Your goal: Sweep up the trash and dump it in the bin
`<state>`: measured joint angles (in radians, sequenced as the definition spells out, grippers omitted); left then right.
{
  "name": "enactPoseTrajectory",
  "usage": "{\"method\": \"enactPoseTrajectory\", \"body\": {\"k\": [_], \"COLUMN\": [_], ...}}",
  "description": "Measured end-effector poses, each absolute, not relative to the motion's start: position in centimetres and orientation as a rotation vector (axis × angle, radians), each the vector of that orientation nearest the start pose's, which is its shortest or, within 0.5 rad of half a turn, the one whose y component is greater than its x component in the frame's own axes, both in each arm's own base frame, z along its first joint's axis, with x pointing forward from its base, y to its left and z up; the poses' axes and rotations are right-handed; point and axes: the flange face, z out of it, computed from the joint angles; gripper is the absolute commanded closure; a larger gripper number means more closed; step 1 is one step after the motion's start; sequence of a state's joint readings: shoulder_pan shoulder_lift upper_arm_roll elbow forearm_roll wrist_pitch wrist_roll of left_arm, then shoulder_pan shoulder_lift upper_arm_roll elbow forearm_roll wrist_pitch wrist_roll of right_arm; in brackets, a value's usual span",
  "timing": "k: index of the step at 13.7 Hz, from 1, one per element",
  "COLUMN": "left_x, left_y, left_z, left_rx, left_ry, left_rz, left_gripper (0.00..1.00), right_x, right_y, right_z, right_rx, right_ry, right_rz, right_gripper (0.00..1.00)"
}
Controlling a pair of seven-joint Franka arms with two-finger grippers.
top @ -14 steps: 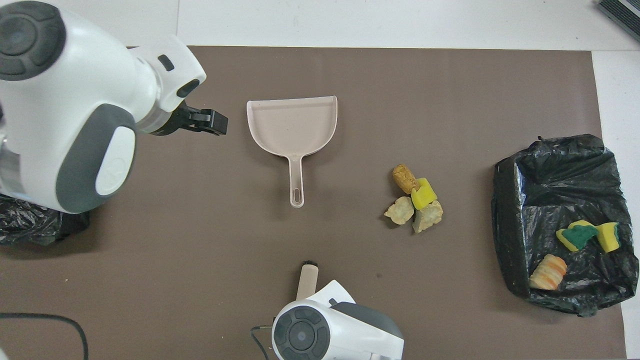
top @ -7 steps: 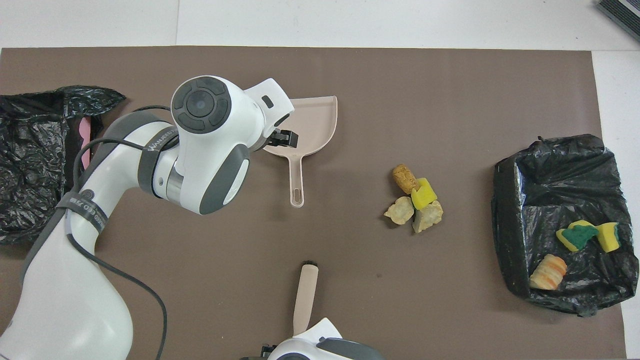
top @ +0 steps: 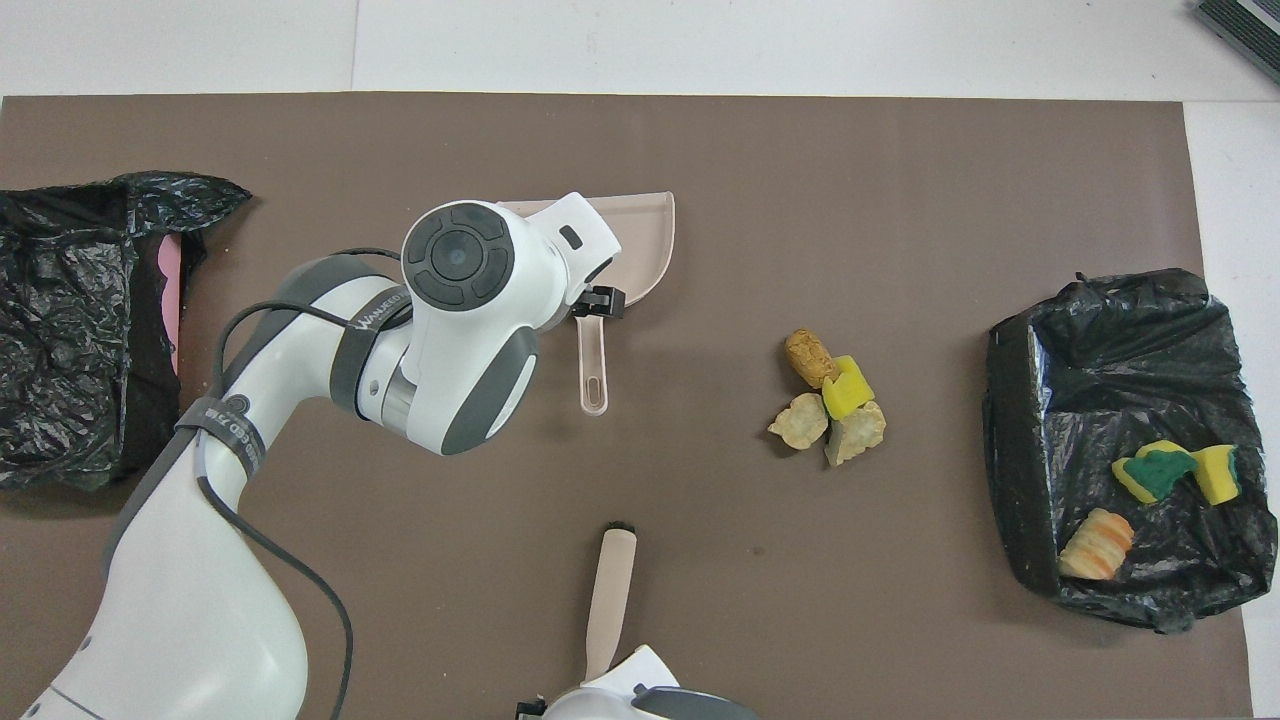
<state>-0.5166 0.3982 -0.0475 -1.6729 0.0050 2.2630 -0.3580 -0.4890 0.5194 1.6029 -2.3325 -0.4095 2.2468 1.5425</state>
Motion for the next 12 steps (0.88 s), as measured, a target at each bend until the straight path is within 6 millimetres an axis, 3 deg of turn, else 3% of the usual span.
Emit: {"method": "enactPoseTrajectory", "body": {"k": [2,4,9,12], "left_x": [56.5,55.4,54.9,54.8], "left_y": [-37.8,-38.7,-38.3,-38.2], "left_z": [38.1,36.7,35.2,35.1], "left_rx": [-3.221,-3.222,-3.217,-3.216], "left_ry": [0.306,0.282,0.220,0.212], "left_rz": [-0.252,-0.222,-0.185,-0.181], "left_gripper": [0.00,0.00,0.00,0.42], "right_x": [22.8,22.6,23.0,24.2], "right_y": [44.2,44.1,43.8,42.8], "right_z": [33.2,33.0,32.9,33.4], "right_rx": [-3.059,-3.063,-3.094,-3.243], "right_ry": [0.213,0.205,0.178,0.179], "right_rz": [0.290,0.285,0.241,0.225], "right_gripper": [1.00,1.00,1.00,1.00]}}
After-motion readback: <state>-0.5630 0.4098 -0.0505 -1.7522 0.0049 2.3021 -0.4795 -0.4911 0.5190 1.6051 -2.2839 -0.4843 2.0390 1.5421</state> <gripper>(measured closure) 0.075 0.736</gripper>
